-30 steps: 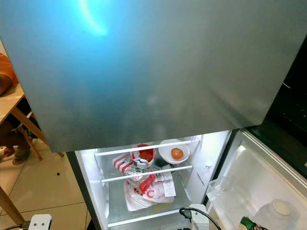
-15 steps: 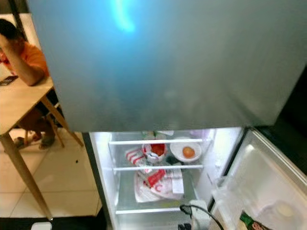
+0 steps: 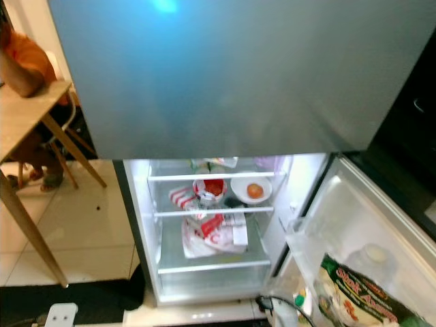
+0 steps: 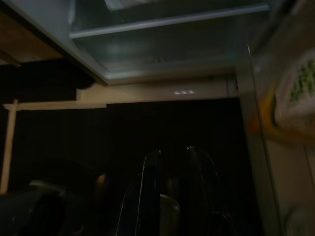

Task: Restocking fridge

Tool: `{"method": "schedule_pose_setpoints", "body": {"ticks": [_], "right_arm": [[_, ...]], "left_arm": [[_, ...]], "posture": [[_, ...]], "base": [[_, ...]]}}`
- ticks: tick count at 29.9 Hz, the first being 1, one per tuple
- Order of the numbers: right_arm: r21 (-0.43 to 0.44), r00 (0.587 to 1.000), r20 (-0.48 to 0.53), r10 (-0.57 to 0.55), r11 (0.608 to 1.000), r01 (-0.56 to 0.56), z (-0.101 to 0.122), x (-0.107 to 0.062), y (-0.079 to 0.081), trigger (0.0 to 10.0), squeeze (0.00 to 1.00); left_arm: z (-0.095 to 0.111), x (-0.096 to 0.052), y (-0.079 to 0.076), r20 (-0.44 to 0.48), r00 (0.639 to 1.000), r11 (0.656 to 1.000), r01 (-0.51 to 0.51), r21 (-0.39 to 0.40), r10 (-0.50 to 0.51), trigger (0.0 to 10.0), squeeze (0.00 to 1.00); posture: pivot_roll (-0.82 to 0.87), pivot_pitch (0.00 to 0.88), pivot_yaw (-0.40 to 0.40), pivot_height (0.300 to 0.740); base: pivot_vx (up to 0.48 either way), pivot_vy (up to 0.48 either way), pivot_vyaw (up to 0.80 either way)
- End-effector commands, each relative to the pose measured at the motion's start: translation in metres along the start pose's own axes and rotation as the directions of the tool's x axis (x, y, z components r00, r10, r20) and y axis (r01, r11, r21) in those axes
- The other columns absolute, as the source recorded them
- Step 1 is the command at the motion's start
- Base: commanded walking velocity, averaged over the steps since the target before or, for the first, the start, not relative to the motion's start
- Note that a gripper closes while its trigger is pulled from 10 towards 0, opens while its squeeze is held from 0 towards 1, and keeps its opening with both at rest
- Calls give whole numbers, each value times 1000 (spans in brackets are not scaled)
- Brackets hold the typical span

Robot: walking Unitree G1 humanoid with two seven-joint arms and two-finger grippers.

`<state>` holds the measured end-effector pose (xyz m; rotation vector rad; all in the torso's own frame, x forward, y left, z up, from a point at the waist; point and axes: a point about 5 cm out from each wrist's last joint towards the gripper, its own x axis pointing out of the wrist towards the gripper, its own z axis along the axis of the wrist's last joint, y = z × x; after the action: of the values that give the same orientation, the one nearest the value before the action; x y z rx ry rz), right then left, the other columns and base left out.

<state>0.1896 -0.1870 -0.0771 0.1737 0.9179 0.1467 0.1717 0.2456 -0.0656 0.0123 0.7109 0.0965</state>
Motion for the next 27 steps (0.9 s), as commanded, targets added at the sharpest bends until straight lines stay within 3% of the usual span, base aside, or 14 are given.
{"method": "schedule_pose_setpoints", "body": {"ticks": [1, 6, 18, 27], "right_arm": [[2, 1000, -6, 3, 1000, -3, -3, 1, 3, 10000, 0], [2, 1000, -6, 1, 1000, -1, -2, 1, 3, 10000, 0], [-25, 998, -50, -45, 999, 44, -4, 1, 1, 10000, 0], [-35, 995, -64, -74, 997, 72, -6, 0, -4, 10000, 0]], "left_arm": [[-10, -5, 4, -35, 999, 1000, -8, 6, 8, 10000, 0], [-9, -4, 3, -44, 999, 1000, 4, 6, -4, 10000, 0], [3, 9, -21, -78, 992, 993, 100, 62, -95, 10000, 0], [5, 12, -31, -99, 987, 987, 134, 89, -125, 10000, 0]], "posture": [[59, 25, -48, 740], [60, 30, -46, 740], [47, 33, -37, 740], [43, 34, -33, 740]], "base": [[-315, 0, 0], [-178, 0, 0], [0, 0, 0], [0, 0, 0]]}}
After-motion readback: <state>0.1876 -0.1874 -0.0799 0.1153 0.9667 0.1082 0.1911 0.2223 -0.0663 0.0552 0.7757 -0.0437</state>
